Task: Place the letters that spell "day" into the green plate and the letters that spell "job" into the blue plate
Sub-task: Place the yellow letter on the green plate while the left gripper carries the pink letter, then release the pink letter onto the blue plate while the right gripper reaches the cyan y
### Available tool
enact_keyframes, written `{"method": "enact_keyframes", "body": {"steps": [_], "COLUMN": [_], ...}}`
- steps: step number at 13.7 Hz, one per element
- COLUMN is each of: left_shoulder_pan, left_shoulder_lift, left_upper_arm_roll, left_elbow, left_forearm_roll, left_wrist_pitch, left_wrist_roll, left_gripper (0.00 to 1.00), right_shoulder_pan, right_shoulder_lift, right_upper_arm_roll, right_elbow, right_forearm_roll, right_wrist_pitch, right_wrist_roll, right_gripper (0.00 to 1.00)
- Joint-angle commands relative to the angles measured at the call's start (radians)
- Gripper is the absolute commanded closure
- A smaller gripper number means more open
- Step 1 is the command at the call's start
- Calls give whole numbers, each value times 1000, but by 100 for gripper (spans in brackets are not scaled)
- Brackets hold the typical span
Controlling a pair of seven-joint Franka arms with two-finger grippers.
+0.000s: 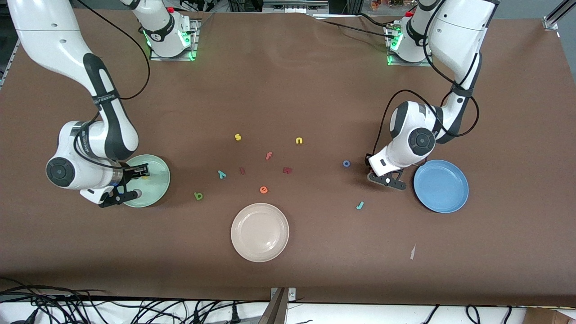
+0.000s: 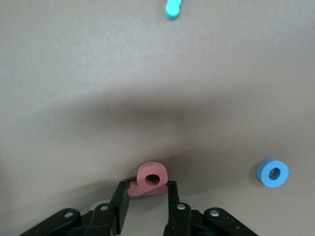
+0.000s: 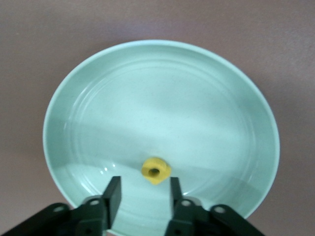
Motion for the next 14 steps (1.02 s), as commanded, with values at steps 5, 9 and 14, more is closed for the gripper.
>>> {"method": "enact_keyframes", "body": {"steps": [5,9,14], "left_shoulder_pan": [136,288,314], "left_shoulder_lift": [-171,-187,-171], "left_upper_arm_roll": [4,8,9], "left_elbow": [-30,-44,-39], "left_forearm_roll": [-11,-13,-13], "left_wrist_pitch": [-92,-126,-124], "left_wrist_roll": [60,348,365], "left_gripper": [85,85,28], "right_shoulder_pan": [16,64,136], "right_shoulder_lift": [-13,-11,-21], "right_upper_arm_roll": [117,185,189], "right_elbow": [33,32,-23], "right_forearm_roll": [1,-1,-9], "right_wrist_pitch": [-27,-24,57], "right_wrist_roll": [165,352,443], "right_gripper": [0,0,0]}}
